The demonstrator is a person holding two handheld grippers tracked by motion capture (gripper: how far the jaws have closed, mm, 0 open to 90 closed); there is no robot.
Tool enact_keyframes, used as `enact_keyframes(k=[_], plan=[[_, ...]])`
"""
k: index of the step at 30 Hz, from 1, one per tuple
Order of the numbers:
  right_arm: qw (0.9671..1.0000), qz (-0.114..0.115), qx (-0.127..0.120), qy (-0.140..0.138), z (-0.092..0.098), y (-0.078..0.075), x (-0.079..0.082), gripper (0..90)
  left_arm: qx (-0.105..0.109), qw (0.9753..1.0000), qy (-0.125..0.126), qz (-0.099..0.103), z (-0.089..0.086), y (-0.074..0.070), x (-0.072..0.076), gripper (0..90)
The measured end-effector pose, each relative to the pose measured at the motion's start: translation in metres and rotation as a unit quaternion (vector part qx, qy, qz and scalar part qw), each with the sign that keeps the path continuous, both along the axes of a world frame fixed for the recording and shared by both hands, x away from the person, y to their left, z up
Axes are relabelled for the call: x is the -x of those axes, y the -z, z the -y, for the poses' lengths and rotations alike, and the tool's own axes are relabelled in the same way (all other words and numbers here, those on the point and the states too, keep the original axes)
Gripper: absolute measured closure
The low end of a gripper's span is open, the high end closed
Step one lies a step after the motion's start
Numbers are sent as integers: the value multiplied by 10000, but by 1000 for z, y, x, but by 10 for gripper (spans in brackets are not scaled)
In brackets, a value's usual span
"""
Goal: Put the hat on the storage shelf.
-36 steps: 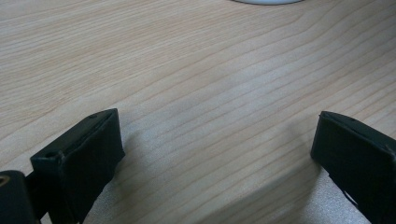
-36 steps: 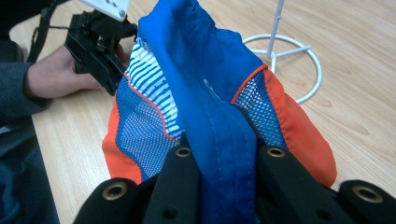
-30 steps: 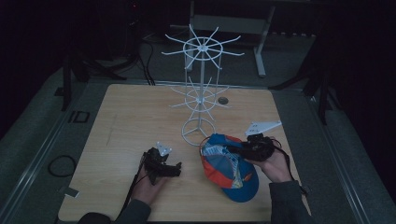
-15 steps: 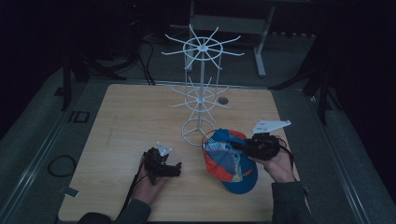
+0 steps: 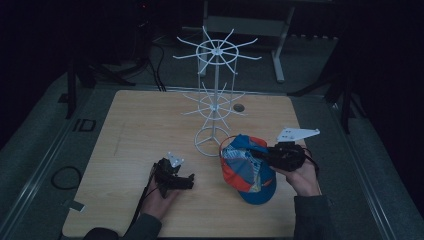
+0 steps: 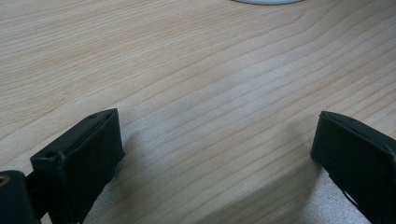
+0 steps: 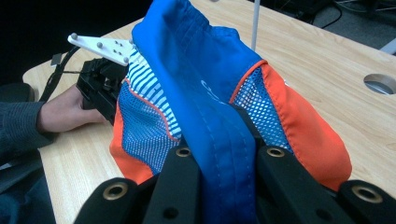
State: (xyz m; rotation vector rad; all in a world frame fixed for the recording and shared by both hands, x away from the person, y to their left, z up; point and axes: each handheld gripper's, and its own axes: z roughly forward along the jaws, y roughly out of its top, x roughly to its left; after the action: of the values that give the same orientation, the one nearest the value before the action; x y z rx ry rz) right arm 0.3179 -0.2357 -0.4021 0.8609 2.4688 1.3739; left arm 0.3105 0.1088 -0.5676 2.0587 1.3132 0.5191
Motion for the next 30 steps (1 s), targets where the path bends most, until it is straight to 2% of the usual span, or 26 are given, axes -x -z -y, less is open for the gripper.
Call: enact_keyframes(k=[30], plan=[[9994, 249, -199, 143, 10, -20, 5, 836, -2, 10000, 2, -2, 0, 0, 0, 26]])
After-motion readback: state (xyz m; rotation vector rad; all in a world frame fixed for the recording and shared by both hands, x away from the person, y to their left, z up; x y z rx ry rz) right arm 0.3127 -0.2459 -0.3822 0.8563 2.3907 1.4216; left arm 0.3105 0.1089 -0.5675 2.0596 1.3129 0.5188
